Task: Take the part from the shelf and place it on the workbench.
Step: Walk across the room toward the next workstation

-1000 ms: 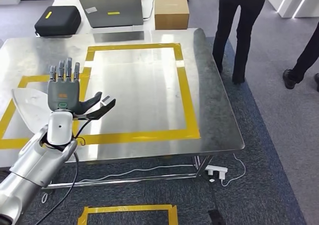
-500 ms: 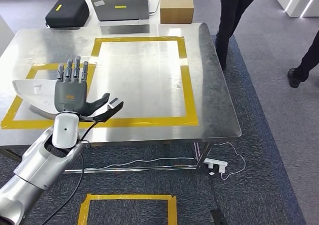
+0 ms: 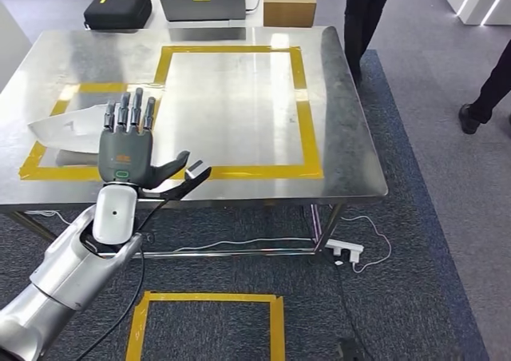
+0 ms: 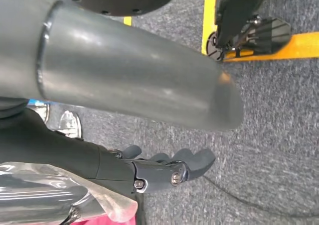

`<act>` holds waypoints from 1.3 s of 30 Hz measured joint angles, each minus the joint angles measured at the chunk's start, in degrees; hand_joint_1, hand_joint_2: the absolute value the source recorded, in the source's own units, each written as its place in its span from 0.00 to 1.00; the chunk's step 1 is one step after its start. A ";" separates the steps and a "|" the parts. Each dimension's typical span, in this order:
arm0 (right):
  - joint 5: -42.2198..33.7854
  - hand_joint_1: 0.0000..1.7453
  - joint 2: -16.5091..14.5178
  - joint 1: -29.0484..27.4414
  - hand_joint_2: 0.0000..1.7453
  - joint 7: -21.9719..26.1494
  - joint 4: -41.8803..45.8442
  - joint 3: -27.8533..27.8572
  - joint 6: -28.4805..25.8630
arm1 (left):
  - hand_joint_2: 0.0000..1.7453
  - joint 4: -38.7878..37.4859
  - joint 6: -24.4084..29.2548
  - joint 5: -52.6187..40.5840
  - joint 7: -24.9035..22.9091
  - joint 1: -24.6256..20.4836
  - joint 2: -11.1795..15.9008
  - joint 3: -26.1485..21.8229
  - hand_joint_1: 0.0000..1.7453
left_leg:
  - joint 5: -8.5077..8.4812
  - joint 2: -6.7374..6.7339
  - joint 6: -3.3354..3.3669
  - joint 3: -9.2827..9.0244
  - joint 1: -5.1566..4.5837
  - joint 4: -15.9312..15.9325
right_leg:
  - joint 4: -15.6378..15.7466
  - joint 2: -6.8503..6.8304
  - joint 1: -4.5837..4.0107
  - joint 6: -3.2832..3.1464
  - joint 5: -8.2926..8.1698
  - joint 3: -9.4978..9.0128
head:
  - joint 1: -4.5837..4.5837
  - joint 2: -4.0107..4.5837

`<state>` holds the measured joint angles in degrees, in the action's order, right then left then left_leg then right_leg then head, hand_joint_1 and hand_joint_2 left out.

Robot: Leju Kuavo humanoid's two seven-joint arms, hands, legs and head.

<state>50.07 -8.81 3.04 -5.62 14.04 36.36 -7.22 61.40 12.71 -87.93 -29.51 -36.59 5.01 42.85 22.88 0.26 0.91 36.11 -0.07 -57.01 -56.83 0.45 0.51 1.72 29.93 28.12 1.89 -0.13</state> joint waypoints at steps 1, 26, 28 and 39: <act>0.01 0.00 0.01 -0.01 0.00 -0.02 0.02 0.09 -0.01 | 0.00 0.18 -0.01 0.00 -0.02 0.04 0.00 0.09 0.00 | -0.48 0.01 -0.31 0.21 0.02 -0.01 | 0.76 0.03 -0.11 -0.19 0.09 -0.32 | 0.02 0.00; 3.09 0.00 0.38 -0.14 0.00 -1.10 0.41 2.78 0.13 | 0.00 3.79 -0.38 0.00 -1.76 3.20 1.96 0.13 0.00 | 1.45 -0.21 1.19 -1.06 -0.13 -0.14 | -15.29 -0.66 0.12 0.88 2.87 9.84 | 0.31 0.00; 3.38 0.00 0.57 -0.05 0.00 -1.32 0.50 2.95 0.11 | 0.00 4.17 -0.38 0.00 -1.77 3.43 2.11 0.03 0.00 | 0.66 -0.11 1.11 -0.17 -0.41 -0.29 | -7.51 -0.47 -0.25 -0.15 0.44 4.25 | 0.30 0.00; 4.15 0.00 0.86 0.16 0.00 -1.60 0.74 3.81 0.13 | 0.00 5.05 -0.65 0.00 -1.85 4.39 3.22 -0.22 0.00 | 10.39 -0.09 -2.13 4.41 0.62 -15.07 | 1.47 -1.14 -0.32 -2.49 -4.38 3.95 | -0.19 0.00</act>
<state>54.23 -7.95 3.20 -7.22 14.78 40.17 -7.09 66.46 12.06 -87.93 -31.36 -32.20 8.23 42.63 33.27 0.18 -1.21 40.53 0.55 -72.09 -55.36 -0.68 0.18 -0.77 25.55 32.07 1.69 -0.13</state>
